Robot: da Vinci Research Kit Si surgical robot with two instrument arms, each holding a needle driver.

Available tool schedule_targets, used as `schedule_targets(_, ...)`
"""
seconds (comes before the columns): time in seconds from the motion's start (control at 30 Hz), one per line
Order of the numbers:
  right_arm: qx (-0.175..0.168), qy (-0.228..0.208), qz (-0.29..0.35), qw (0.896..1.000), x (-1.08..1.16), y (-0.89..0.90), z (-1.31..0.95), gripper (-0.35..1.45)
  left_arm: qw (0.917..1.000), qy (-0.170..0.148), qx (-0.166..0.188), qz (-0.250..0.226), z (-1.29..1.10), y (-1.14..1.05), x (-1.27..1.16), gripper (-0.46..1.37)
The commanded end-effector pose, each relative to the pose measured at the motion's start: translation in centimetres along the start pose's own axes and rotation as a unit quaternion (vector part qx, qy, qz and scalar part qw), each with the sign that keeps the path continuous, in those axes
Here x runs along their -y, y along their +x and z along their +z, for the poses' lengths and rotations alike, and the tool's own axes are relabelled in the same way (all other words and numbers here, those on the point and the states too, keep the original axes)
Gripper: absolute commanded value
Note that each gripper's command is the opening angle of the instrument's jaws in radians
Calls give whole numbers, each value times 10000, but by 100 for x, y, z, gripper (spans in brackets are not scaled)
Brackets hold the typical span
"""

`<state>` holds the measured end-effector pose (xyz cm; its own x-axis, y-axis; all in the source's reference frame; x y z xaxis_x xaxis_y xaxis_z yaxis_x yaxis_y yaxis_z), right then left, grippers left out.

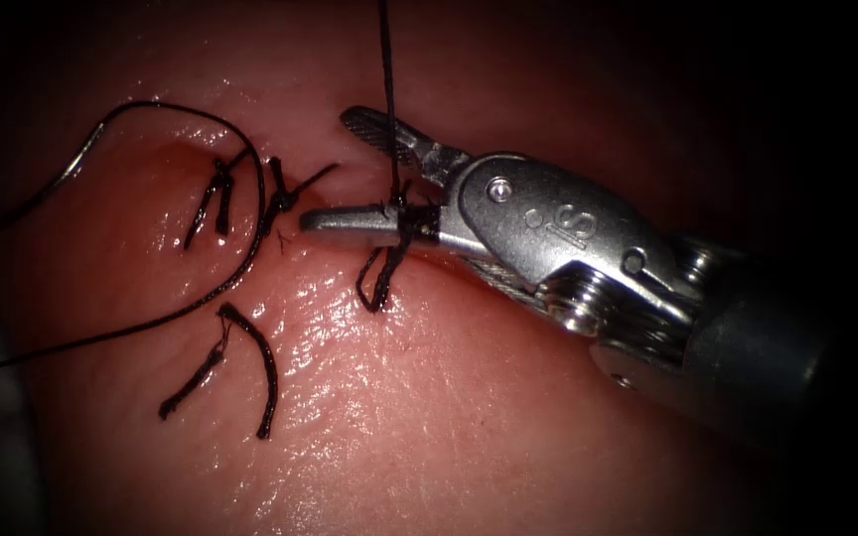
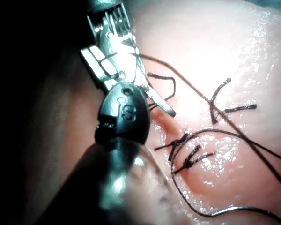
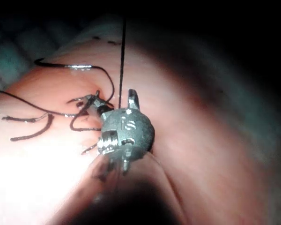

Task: Wound Closure
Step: Cut the suture with the right gripper

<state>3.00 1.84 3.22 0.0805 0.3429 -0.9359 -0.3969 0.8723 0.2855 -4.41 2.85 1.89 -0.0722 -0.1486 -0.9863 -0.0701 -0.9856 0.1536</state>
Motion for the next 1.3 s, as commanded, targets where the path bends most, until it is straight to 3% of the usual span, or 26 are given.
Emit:
schedule_targets(0.03, 4, 11, 5, 10000, 0, 0, 0, 135, 10000, -19, -9, 0, 0, 0, 0, -35)
schedule_targets(0.33, -12, 10, -44, 10000, 0, -11, 11, 132, 10000, -37, -36, -45, 0, 3, 0, -35)
schedule_targets(0.67, -28, 47, -45, 10000, 0, -12, 14, 121, 10000, -48, -52, -52, 1, 5, 0, -35)
schedule_targets(0.97, -103, 119, -30, 9999, 2, -9, 15, 96, 10000, -54, -61, -53, 2, 5, -1, -35)
schedule_targets(1.07, -118, 165, 2, 9998, 3, -9, 15, 71, 9999, -61, -71, -53, 3, 5, -1, -35)
schedule_targets(1.13, -149, 286, 150, 9994, 5, -8, 14, -35, 9999, -60, -71, -54, 3, 6, -2, -35)
schedule_targets(1.3, -164, 324, 151, 9992, 5, -9, 15, -35, 9999, -81, -99, -62, 3, 7, -2, -35)
